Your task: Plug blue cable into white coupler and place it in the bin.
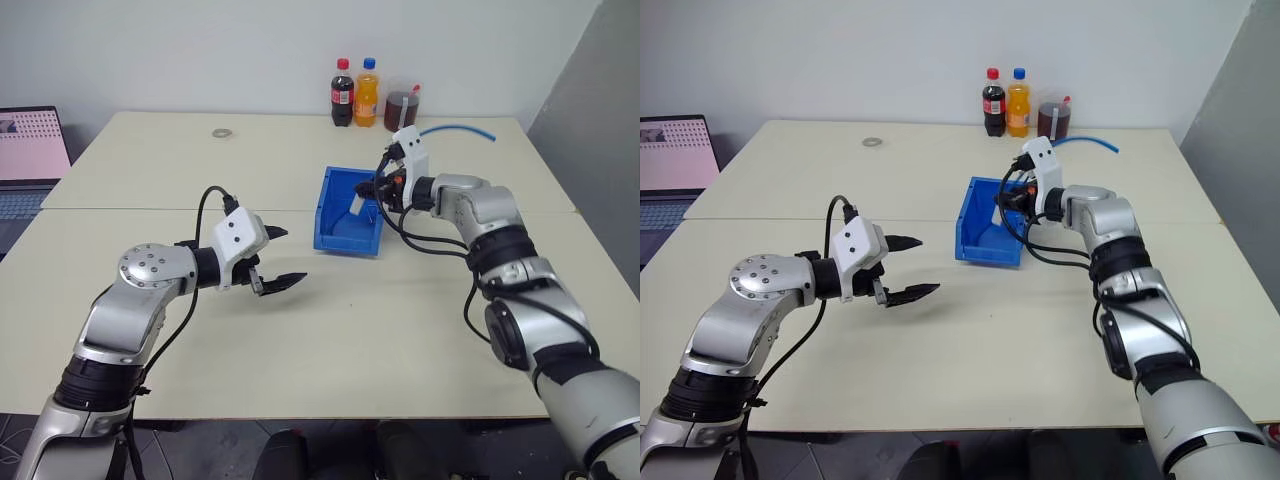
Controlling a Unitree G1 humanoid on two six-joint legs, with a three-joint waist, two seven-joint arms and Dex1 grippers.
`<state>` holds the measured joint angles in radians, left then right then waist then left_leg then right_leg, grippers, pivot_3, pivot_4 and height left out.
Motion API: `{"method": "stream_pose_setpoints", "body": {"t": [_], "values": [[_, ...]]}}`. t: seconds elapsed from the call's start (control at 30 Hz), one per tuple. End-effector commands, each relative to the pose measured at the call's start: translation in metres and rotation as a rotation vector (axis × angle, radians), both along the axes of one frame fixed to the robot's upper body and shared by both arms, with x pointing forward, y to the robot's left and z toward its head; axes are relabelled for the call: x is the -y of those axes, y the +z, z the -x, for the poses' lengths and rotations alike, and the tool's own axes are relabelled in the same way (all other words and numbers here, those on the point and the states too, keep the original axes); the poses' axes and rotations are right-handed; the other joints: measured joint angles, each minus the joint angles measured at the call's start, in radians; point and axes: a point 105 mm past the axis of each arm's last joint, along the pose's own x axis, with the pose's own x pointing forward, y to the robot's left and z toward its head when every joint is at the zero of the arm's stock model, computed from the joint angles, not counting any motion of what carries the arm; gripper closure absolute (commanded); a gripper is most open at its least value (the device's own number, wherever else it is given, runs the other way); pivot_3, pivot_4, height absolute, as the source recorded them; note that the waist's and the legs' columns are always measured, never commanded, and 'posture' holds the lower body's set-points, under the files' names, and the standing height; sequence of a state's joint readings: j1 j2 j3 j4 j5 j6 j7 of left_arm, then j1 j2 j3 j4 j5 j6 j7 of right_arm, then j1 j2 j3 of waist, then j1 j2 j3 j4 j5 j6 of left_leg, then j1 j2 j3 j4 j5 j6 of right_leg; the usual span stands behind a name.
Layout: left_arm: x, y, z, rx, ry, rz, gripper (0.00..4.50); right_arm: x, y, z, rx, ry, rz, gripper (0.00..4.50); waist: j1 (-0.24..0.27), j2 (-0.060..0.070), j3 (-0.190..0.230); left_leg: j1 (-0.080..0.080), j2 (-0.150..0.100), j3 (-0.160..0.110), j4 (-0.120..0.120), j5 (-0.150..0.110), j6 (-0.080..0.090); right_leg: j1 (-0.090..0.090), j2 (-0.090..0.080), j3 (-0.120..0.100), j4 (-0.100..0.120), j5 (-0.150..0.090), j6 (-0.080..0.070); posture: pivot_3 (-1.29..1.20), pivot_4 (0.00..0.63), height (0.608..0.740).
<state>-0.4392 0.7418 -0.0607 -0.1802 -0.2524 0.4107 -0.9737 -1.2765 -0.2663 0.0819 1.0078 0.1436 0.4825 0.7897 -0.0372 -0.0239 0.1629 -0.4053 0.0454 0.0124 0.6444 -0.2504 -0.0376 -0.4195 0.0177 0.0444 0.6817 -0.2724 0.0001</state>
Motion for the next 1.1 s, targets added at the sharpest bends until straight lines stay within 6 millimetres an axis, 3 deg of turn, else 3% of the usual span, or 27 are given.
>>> {"method": "stream_pose_setpoints", "body": {"t": [0.03,0.3,0.53,0.67,0.77,0.87,0.97,1.1], "values": [[0.002,0.009,-0.002,0.055,-0.019,-0.02,0.0,0.004,0.02,-0.002,0.075,0.062,0.104,1.88,0.0,0.0,0.0,-0.002,0.0,0.0,0.0,0.0,0.0,-0.002,0.0,0.0,0.0,0.0,0.0,0.0,0.15,0.74],[0.001,0.006,-0.004,0.063,-0.011,-0.019,0.0,0.026,0.033,0.009,0.085,0.195,0.265,0.05,0.005,0.001,0.0,-0.005,0.001,-0.001,0.001,0.0,0.0,-0.003,-0.002,-0.002,0.0,0.0,0.0,0.0,0.15,0.74],[-0.021,0.009,-0.012,0.052,0.108,0.073,0.0,0.065,0.037,0.031,0.127,0.288,0.306,0.05,0.007,0.001,0.0,-0.004,0.0,-0.001,0.002,0.0,0.0,-0.003,-0.002,-0.002,0.001,0.0,0.0,0.0,0.15,0.74],[-0.052,0.018,-0.019,0.094,0.262,0.12,0.0,0.087,0.029,0.076,0.141,0.291,0.207,0.05,0.014,0.001,0.0,-0.006,0.002,-0.005,0.002,0.0,0.0,-0.003,-0.003,-0.004,0.0,0.0,0.0,0.0,0.15,0.74],[-0.071,0.021,-0.021,0.093,0.342,0.12,0.0,0.103,0.028,0.101,0.12,0.173,0.093,0.05,0.014,0.001,0.001,-0.008,0.002,-0.009,0.002,0.0,0.0,-0.003,-0.004,-0.005,0.0,0.0,0.0,0.0,0.15,0.74],[-0.093,0.032,-0.027,0.091,0.407,0.137,0.0,0.132,0.032,0.123,0.146,-0.022,0.019,0.05,0.01,0.002,0.002,-0.007,0.001,-0.01,0.003,0.0,0.0,-0.003,-0.005,-0.005,0.003,0.0,0.001,0.0,0.15,0.74],[-0.096,0.039,-0.028,0.087,0.404,0.137,0.0,0.145,0.032,0.135,0.159,-0.119,0.006,0.05,0.007,0.002,0.002,-0.003,-0.001,-0.009,0.003,0.0,0.0,0.0,-0.002,-0.005,0.003,0.0,0.002,0.0,0.15,0.74],[-0.089,0.044,-0.03,0.07,0.368,0.168,0.0,0.147,0.028,0.145,0.165,-0.116,0.041,0.05,0.005,0.001,0.002,0.007,-0.003,-0.005,0.002,0.0,0.0,0.009,-0.001,-0.004,0.001,-0.003,0.007,0.0,0.15,0.74]]}}
